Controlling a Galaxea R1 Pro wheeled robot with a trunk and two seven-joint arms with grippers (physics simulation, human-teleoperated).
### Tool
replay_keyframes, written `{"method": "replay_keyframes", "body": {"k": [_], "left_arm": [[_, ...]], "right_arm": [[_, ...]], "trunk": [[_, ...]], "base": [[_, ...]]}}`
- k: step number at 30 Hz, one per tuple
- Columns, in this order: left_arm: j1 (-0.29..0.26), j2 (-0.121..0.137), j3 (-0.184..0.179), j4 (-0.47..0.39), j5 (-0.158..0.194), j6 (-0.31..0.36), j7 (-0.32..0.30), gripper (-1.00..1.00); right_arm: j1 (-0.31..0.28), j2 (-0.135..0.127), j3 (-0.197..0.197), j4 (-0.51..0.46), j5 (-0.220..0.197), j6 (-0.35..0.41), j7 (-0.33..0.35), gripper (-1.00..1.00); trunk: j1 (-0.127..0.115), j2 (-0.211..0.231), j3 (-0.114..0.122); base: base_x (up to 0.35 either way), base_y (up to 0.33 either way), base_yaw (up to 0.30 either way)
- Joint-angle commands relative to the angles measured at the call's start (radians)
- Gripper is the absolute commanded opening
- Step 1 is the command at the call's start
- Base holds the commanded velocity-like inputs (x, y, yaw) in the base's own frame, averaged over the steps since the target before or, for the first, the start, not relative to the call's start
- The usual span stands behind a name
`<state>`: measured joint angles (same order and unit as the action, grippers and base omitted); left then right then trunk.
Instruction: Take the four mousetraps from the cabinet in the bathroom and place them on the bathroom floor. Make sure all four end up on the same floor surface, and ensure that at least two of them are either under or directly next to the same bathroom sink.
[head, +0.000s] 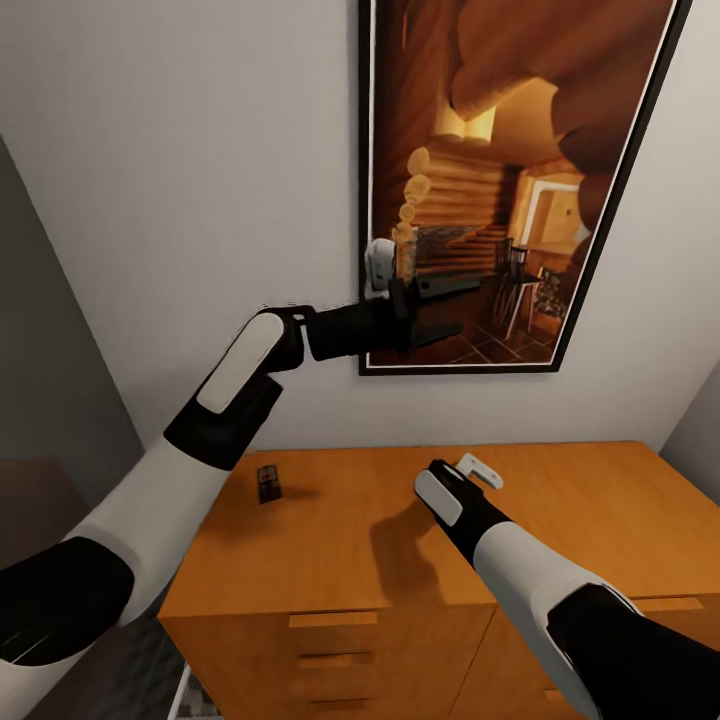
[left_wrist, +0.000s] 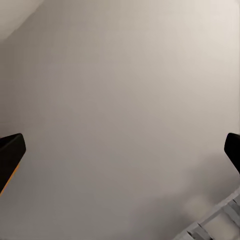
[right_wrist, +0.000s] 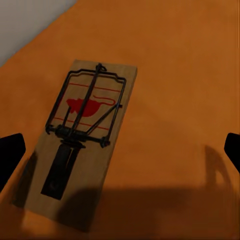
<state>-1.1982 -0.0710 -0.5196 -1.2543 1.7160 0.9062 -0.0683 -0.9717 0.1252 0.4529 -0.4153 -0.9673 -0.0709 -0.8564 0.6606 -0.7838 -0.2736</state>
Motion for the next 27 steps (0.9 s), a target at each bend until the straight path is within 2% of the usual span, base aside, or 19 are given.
{"method": "replay_keyframes", "body": {"k": [1,10,20,27], "left_arm": [[0.005,0.0,-0.004,0.002,-0.005,-0.001,-0.007,1.0],[0.054,-0.001,-0.051,0.017,-0.006,-0.013,-0.007,1.0],[0.054,-0.006,-0.058,0.023,-0.005,-0.015,-0.007,1.0],[0.054,-0.007,-0.059,0.023,-0.004,-0.015,-0.007,1.0]], "right_arm": [[-0.001,-0.001,0.008,0.0,-0.01,-0.007,-0.005,1.0],[-0.001,0.002,0.009,0.004,-0.008,-0.006,-0.046,1.0],[-0.001,0.014,0.009,0.002,-0.003,-0.011,-0.102,1.0],[-0.001,0.02,0.009,-0.001,0.02,-0.012,-0.141,1.0]], "trunk": [[0.0,-0.001,-0.001],[0.0,-0.001,-0.001],[0.0,-0.001,-0.001],[0.0,-0.001,-0.001]], "base": [[0.0,0.0,0.0],[0.0,0.0,0.0],[0.0,0.0,0.0],[0.0,0.0,0.0]]}}
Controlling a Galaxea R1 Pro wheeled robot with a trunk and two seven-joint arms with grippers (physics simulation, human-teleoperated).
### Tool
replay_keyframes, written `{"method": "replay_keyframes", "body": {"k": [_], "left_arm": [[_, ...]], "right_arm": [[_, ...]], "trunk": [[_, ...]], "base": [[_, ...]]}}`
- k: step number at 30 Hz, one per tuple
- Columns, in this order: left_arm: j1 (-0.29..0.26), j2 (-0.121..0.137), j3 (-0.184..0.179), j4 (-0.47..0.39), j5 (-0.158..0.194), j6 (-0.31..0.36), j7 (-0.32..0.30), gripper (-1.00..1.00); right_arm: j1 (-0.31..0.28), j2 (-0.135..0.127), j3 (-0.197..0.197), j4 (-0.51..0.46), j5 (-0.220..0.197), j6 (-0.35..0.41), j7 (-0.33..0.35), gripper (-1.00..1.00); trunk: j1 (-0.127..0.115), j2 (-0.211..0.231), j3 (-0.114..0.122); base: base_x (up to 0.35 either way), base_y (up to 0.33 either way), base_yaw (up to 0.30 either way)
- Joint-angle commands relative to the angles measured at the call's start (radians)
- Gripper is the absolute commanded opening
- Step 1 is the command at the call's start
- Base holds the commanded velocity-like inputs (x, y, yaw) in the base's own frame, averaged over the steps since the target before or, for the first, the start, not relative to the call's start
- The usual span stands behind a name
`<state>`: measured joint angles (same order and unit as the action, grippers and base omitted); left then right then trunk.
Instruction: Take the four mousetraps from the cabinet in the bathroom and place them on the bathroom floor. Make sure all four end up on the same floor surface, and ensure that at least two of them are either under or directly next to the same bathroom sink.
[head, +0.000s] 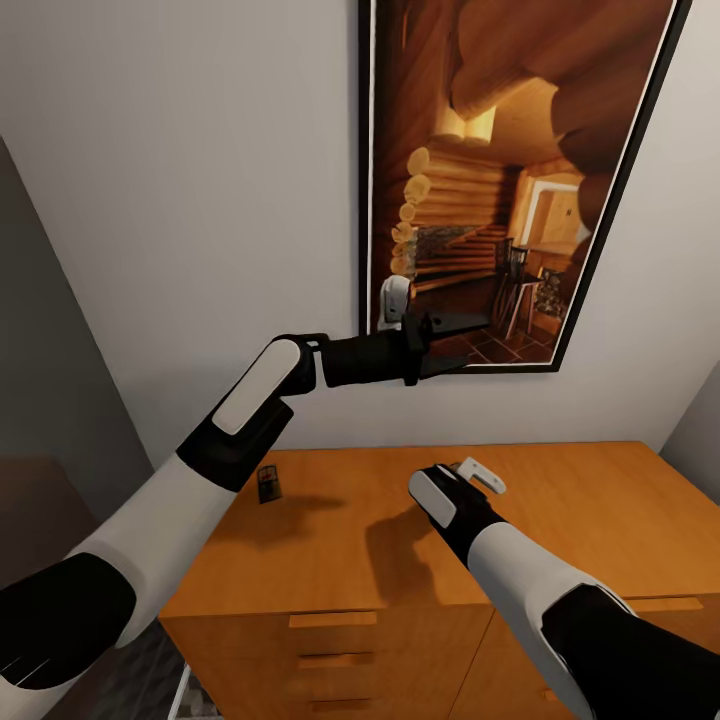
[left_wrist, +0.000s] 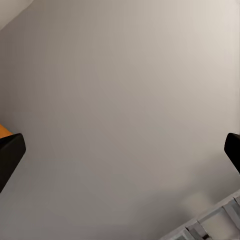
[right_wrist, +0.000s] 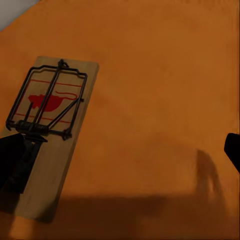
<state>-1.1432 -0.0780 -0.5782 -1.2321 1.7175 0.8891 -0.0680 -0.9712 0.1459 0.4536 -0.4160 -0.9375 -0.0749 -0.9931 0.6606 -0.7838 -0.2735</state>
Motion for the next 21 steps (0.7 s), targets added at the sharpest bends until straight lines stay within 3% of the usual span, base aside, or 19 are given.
{"method": "replay_keyframes", "body": {"k": [1,19,20,21], "left_arm": [[-0.001,0.0,0.0,0.001,-0.006,0.002,-0.007,1.0],[-0.001,-0.002,0.0,-0.002,-0.006,0.002,-0.007,1.0],[-0.001,-0.002,0.0,-0.002,-0.006,0.002,-0.007,1.0],[-0.001,-0.002,0.0,-0.002,-0.006,0.002,-0.007,1.0]], "right_arm": [[-0.001,-0.001,0.008,-0.002,-0.008,-0.008,-0.01,1.0],[-0.001,-0.003,0.01,-0.01,0.0,-0.006,-0.11,1.0],[-0.001,-0.004,0.01,-0.01,0.0,-0.006,-0.214,1.0],[-0.001,-0.004,0.01,-0.01,0.0,-0.006,-0.214,1.0]], "trunk": [[0.0,-0.001,-0.001],[0.0,-0.001,-0.001],[0.0,-0.001,-0.001],[0.0,-0.001,-0.001]], "base": [[0.005,0.0,0.0],[0.053,0.092,0.0],[0.009,0.018,0.0],[0.008,0.014,0.0]]}}
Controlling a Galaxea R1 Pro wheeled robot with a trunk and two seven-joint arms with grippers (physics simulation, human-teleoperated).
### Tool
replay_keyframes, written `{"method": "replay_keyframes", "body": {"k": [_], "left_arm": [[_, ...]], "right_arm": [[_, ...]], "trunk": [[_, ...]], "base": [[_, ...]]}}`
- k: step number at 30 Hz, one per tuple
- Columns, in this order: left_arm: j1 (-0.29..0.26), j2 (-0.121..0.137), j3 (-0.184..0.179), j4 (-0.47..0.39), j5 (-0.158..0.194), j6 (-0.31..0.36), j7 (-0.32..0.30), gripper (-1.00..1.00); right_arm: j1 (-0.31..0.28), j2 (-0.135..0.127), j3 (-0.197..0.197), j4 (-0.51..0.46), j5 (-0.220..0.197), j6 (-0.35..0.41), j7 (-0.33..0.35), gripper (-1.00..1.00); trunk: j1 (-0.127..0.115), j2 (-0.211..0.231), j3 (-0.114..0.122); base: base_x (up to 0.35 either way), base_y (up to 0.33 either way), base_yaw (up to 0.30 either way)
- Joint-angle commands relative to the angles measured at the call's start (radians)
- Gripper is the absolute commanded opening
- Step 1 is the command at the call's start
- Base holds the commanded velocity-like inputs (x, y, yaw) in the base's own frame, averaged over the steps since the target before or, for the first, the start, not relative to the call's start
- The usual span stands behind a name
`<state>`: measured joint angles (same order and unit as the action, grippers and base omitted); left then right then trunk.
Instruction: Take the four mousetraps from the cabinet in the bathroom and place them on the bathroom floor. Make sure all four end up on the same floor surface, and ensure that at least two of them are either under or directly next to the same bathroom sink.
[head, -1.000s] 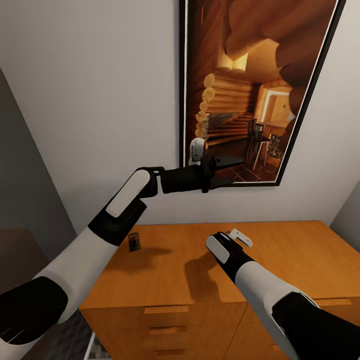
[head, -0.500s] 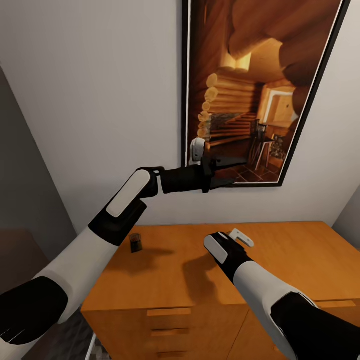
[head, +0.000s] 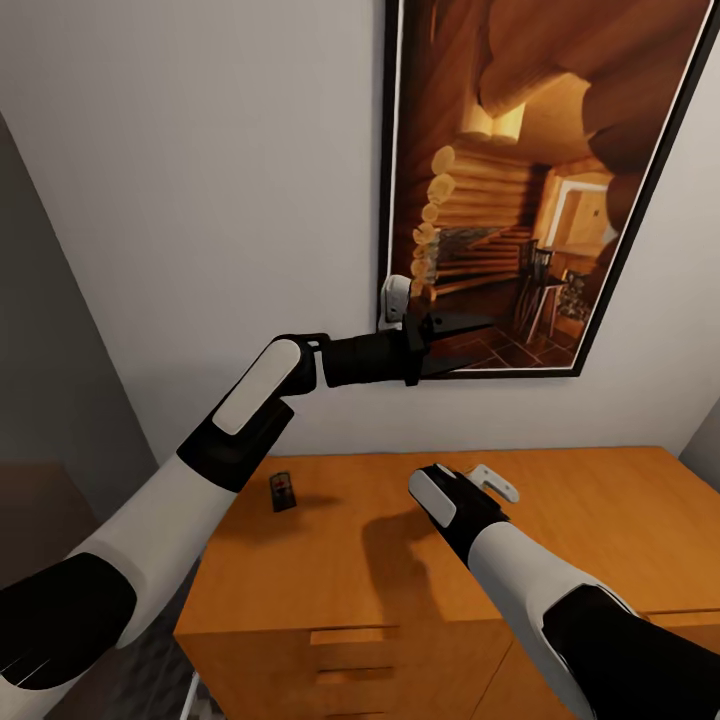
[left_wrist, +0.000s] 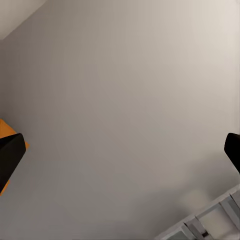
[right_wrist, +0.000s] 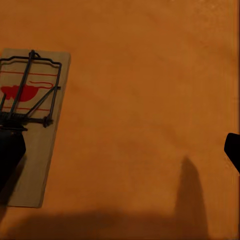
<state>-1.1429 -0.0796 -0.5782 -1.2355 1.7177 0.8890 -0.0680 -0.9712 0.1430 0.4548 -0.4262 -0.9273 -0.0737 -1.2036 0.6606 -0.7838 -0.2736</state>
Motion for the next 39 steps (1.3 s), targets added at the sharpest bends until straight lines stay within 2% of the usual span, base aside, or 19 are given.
{"method": "replay_keyframes", "body": {"k": [1,27,39], "left_arm": [[-0.001,0.0,0.0,0.001,-0.006,0.002,-0.007,1.0],[-0.001,-0.002,0.0,0.002,-0.006,0.002,-0.007,1.0],[-0.001,-0.002,0.0,0.002,-0.006,0.001,-0.007,1.0]], "right_arm": [[-0.001,-0.001,0.008,0.0,-0.01,-0.008,-0.004,1.0],[-0.001,-0.001,0.009,0.0,-0.008,-0.008,0.006,1.0],[-0.001,0.001,0.01,0.001,-0.008,-0.008,0.014,1.0]], "trunk": [[0.0,-0.001,-0.001],[0.0,-0.001,-0.002],[0.0,-0.001,-0.01]], "base": [[0.006,0.011,0.0],[0.001,0.002,0.003],[0.0,0.0,0.172]]}}
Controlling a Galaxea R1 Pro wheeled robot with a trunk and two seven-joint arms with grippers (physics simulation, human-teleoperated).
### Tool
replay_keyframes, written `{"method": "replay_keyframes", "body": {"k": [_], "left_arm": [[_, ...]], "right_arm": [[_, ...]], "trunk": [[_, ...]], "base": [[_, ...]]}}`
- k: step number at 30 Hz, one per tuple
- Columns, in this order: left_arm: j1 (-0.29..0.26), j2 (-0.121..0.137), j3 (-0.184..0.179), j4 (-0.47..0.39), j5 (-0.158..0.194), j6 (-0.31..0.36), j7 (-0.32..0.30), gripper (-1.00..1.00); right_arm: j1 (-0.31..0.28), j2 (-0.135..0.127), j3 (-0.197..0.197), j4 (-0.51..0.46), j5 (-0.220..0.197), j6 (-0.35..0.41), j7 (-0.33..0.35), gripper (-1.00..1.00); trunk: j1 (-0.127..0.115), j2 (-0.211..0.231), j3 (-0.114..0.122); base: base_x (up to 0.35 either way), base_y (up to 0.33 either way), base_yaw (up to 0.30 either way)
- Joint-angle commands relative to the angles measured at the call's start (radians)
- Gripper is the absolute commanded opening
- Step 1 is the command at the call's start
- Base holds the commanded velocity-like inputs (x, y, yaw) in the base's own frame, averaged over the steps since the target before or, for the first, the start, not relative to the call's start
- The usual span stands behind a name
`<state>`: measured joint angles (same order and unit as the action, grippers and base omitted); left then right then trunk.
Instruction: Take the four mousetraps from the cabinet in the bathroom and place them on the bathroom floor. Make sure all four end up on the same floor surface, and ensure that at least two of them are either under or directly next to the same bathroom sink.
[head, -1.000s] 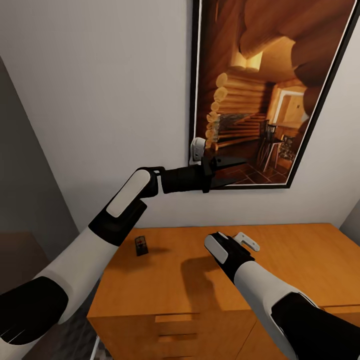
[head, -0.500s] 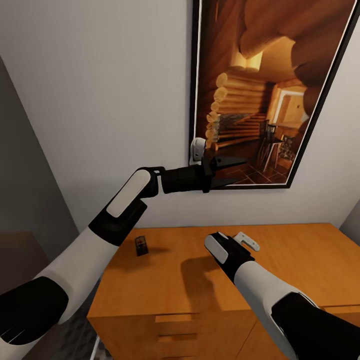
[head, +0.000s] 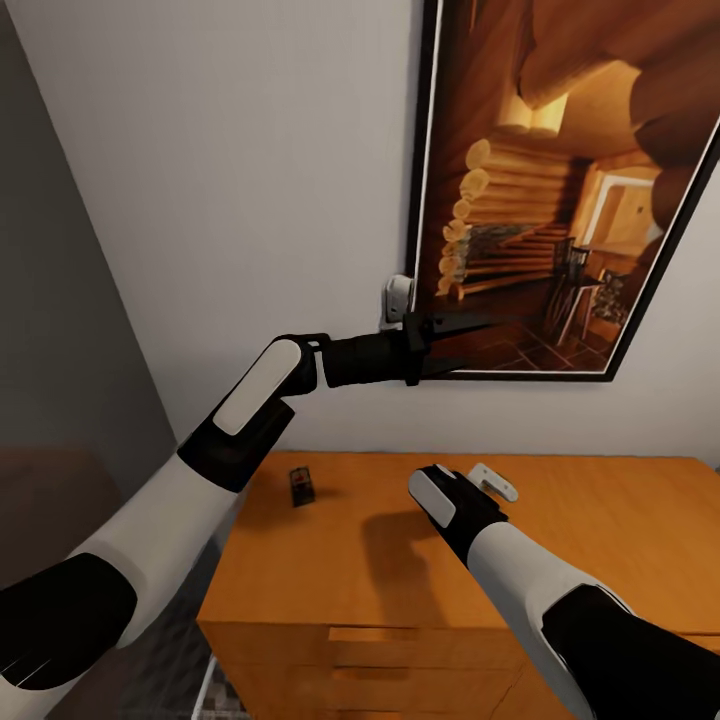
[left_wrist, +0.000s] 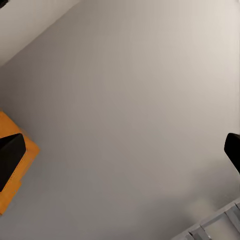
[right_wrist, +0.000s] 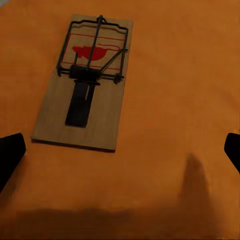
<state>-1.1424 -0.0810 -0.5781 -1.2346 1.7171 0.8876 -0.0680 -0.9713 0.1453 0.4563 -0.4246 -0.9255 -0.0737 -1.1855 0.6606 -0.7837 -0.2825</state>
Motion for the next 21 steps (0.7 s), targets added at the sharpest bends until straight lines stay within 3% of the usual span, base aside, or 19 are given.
{"method": "replay_keyframes", "body": {"k": [1,9,21], "left_arm": [[-0.001,0.0,0.0,0.001,-0.005,0.002,-0.007,1.0],[-0.001,0.0,0.0,0.002,-0.005,0.002,-0.007,1.0],[-0.001,0.0,-0.003,0.003,-0.006,-0.028,-0.007,1.0]], "right_arm": [[-0.001,-0.001,0.008,0.0,-0.01,-0.008,-0.004,1.0],[-0.001,-0.003,0.008,-0.002,-0.01,-0.008,-0.003,1.0],[-0.001,-0.004,0.008,-0.002,-0.01,-0.008,-0.003,1.0]], "trunk": [[0.0,-0.001,-0.002],[0.0,-0.001,-0.009],[0.0,-0.001,-0.011]], "base": [[0.0,0.0,0.22],[0.0,0.0,0.195],[0.0,0.0,0.037]]}}
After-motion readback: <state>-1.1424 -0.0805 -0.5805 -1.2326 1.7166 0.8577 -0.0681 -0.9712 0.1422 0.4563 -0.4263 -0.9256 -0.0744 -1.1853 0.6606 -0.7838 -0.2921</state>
